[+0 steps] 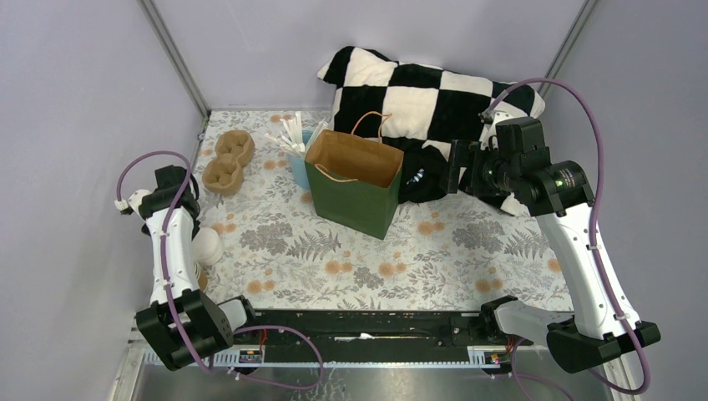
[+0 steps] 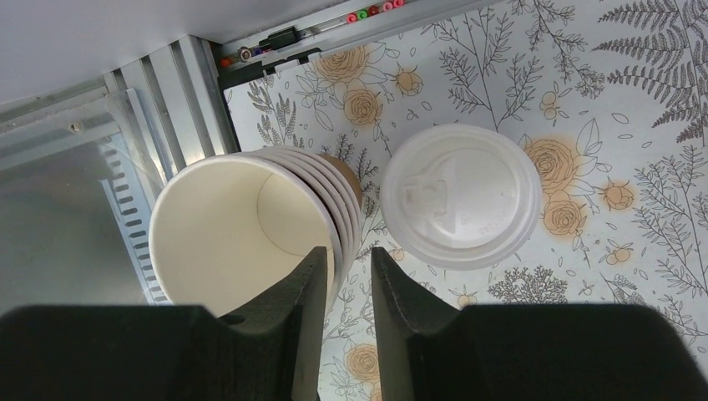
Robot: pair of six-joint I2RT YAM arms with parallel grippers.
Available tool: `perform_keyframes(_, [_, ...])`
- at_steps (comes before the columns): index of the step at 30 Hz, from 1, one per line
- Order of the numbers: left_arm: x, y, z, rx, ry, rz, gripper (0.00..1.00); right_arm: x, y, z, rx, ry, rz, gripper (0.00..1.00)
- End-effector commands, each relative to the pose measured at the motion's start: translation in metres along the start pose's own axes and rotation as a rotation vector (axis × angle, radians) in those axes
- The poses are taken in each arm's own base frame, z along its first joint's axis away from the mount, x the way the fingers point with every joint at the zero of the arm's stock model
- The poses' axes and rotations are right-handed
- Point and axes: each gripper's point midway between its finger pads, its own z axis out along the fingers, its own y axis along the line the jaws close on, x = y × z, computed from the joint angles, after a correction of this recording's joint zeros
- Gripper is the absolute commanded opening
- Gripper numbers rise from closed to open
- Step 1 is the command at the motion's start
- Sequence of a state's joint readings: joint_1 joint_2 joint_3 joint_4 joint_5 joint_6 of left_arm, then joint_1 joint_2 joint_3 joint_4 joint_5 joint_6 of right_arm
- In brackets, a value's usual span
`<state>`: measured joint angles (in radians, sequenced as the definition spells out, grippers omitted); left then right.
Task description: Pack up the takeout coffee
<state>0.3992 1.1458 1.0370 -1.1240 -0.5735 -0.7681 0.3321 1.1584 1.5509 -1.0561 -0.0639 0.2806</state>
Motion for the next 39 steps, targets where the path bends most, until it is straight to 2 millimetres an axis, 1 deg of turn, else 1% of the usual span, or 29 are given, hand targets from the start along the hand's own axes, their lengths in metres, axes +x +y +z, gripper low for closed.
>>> perform_keyframes(1, [-0.004,-0.005,0.001,0.023,-0.014,-0.036,0.29,-0.003,0.007,-0.004,-0.036,-0.028,-0.027,1.0])
perform_keyframes(2, [-0.004,-0.004,0.001,0.022,-0.013,-0.037,0.28,-0.003,0.007,-0.004,-0.036,-0.027,-0.027,1.0])
perform_keyframes(5, [-0.003,-0.004,0.001,0.02,-0.011,-0.037,0.21,-0.002,0.007,-0.004,-0.034,-0.026,-0.027,1.0])
perform_keyframes(14, [-0.005,-0.001,0.0,0.009,-0.014,-0.041,0.19,-0.003,0.008,-0.003,-0.038,-0.03,-0.031,1.0])
perform_keyframes(19, [-0.005,-0.001,-0.001,0.008,-0.014,-0.043,0.14,-0.002,0.008,-0.004,-0.037,-0.03,-0.033,1.0])
perform_keyframes(22, [-0.005,0.002,-0.003,0.0,-0.014,-0.044,0.09,-0.002,0.008,-0.004,-0.038,-0.03,-0.033,1.0])
perform_keyframes(24, [-0.007,0.005,-0.006,-0.007,-0.017,-0.043,0.07,-0.003,0.008,-0.004,-0.038,-0.033,-0.034,1.0])
perform_keyframes(30, [-0.013,0.011,-0.018,-0.018,-0.029,-0.058,0.05,-0.004,0.012,-0.004,-0.048,-0.03,-0.035,1.0])
perform_keyframes(33, [-0.021,0.014,-0.025,-0.028,-0.042,-0.068,0.0,-0.004,0.014,-0.003,-0.055,-0.026,-0.038,1.0])
perform_keyframes(39, [-0.034,0.019,-0.042,-0.046,-0.059,-0.095,0.0,-0.004,0.017,-0.002,-0.058,-0.023,-0.046,1.0])
